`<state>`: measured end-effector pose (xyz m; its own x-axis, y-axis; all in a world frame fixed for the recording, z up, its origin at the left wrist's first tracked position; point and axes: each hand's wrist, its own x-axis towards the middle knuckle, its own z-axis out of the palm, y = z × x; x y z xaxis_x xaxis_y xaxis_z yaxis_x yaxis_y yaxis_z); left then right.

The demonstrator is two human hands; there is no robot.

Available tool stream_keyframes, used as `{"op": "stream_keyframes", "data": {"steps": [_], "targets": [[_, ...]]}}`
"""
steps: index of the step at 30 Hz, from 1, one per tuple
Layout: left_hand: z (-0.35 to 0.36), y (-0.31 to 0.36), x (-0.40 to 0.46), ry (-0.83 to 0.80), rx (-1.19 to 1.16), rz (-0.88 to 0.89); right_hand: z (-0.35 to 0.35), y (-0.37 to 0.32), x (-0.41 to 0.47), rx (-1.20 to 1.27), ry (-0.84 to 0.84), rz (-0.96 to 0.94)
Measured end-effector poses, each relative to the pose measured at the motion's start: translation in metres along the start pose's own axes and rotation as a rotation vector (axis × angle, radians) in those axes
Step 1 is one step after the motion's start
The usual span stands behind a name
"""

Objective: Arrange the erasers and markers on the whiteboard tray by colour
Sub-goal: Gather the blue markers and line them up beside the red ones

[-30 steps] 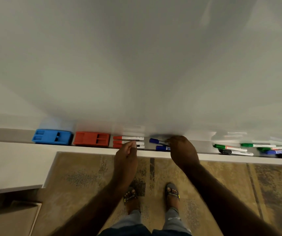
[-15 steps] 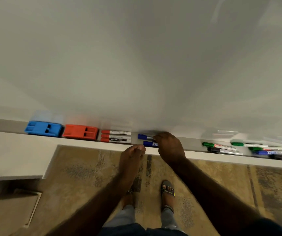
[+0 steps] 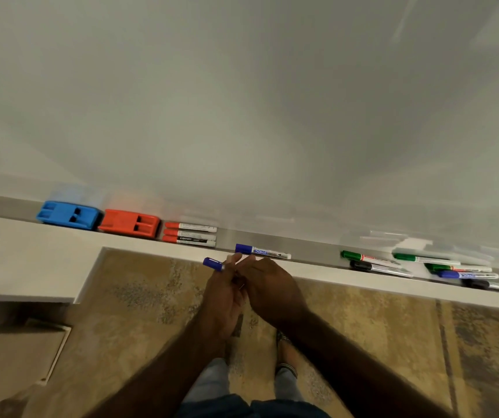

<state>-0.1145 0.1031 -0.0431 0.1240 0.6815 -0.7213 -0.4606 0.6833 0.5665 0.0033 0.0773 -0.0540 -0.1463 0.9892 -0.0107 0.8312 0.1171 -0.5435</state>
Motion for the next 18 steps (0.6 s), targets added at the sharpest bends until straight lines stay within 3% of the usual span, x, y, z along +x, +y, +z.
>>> {"op": "stream_keyframes", "data": {"steps": [3,8,18], "targets": [[-0.009,-0.006,0.0,0.035,-0.019,0.005,0.001,0.013,0.0,-0.015,-0.061,0.064],[-0.021,-0.008,0.0,0.015,-0.065,-0.007,-0.009,0.038,0.018,-0.108,-0.023,0.206],[-0.017,-0.015,0.001,-0.041,-0.037,-0.016,-0.015,0.06,0.039,-0.21,-0.155,0.211]]}}
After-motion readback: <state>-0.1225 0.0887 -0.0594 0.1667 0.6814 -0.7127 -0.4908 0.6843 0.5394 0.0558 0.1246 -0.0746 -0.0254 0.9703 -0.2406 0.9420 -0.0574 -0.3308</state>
